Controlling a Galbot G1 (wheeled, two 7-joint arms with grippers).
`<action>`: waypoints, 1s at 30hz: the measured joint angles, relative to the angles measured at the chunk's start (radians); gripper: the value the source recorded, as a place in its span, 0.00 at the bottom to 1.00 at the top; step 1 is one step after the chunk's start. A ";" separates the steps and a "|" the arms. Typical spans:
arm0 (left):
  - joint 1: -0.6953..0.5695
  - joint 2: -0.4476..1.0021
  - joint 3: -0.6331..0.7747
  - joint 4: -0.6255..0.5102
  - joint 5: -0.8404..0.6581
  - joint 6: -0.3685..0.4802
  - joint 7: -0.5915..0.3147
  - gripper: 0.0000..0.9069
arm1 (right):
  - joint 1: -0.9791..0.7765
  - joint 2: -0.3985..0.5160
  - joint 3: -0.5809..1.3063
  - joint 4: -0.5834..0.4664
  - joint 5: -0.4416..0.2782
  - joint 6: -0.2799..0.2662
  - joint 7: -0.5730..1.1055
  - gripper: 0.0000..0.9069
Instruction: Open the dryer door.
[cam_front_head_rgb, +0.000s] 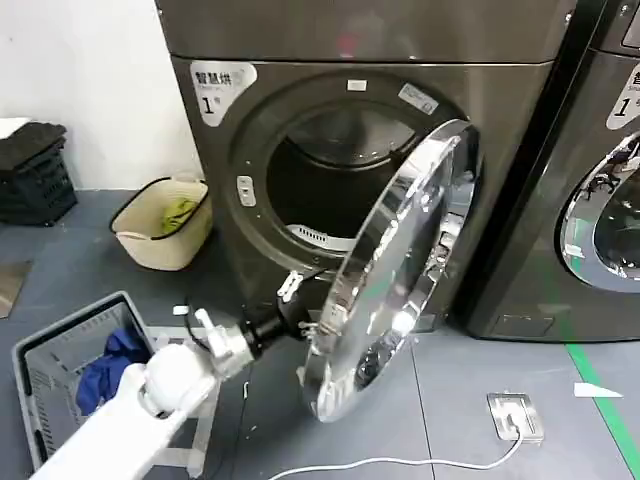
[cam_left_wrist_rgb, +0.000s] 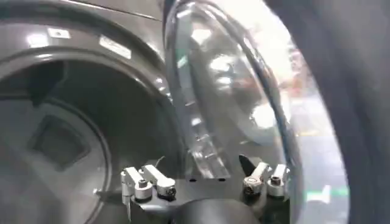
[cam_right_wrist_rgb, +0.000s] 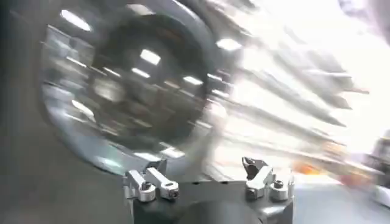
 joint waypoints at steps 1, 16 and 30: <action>-0.013 -0.008 0.014 0.007 0.000 0.000 0.000 1.00 | 0.006 0.011 0.023 -0.008 -0.009 -0.011 0.002 1.00; -0.186 -0.139 0.240 0.118 0.012 0.002 -0.002 1.00 | 0.041 0.038 0.269 -0.134 -0.142 -0.048 0.171 1.00; -0.350 -0.292 0.439 0.260 0.010 0.000 -0.003 1.00 | 0.035 0.044 0.385 -0.127 -0.147 -0.037 0.181 1.00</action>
